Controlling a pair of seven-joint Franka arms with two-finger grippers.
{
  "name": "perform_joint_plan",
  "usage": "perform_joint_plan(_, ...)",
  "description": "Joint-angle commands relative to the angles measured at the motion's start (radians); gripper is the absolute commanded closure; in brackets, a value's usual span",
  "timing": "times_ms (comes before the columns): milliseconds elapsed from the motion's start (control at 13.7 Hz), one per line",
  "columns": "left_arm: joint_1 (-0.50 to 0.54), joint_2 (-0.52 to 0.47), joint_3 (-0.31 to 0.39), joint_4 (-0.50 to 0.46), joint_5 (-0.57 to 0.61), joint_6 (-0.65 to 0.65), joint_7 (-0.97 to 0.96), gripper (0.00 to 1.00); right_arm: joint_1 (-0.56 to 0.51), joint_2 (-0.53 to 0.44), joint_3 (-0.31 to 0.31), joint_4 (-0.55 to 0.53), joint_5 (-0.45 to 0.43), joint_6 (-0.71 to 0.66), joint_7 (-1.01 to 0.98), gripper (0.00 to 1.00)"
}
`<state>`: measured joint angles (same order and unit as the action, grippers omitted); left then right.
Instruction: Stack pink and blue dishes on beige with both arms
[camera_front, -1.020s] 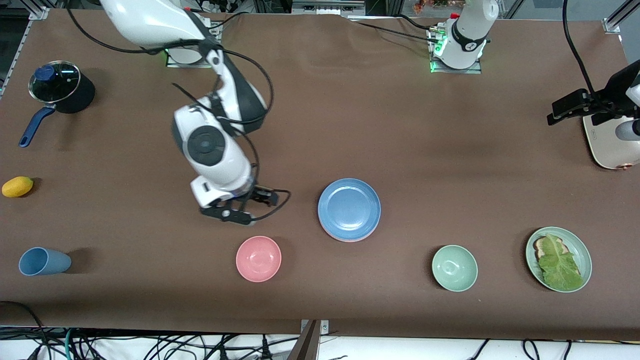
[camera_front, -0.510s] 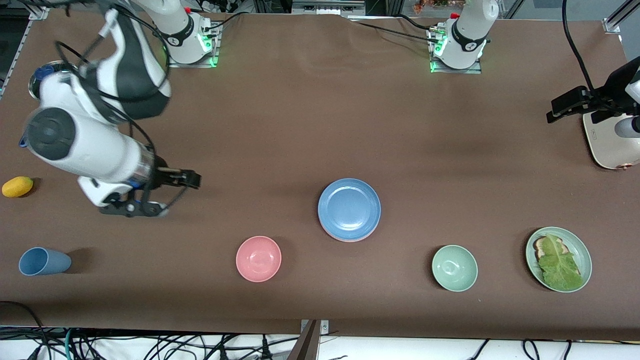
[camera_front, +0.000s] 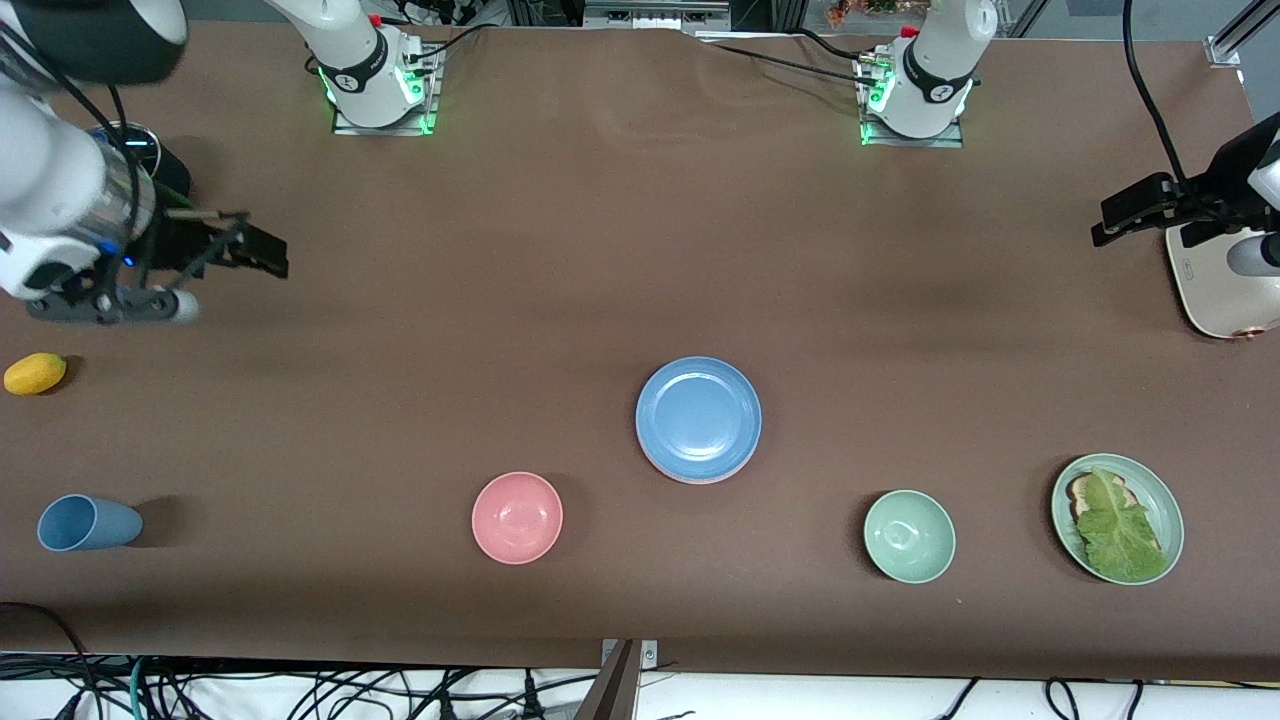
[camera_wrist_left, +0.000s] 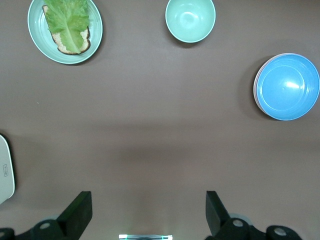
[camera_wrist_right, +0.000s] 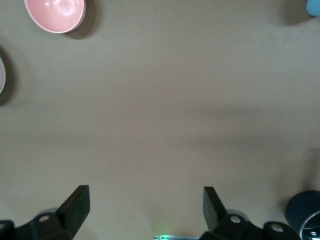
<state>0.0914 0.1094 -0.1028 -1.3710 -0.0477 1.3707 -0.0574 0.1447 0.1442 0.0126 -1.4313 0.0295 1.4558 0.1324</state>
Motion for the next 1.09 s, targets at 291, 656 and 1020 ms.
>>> perform_joint_plan(291,-0.007,0.003,0.002,0.015,0.02,-0.015,-0.01,0.0,-0.024,-0.063,-0.022,-0.046,0.004,-0.009,-0.102,0.0)
perform_joint_plan(656,-0.007,0.003,0.002,0.015,0.019,-0.015,-0.007,0.0,-0.024,-0.054,-0.026,-0.023,0.01,-0.003,-0.083,0.0)
perform_joint_plan(1020,-0.007,0.003,0.0,0.015,0.017,-0.015,-0.007,0.0,-0.024,-0.048,-0.026,-0.021,0.007,0.0,-0.093,0.0)
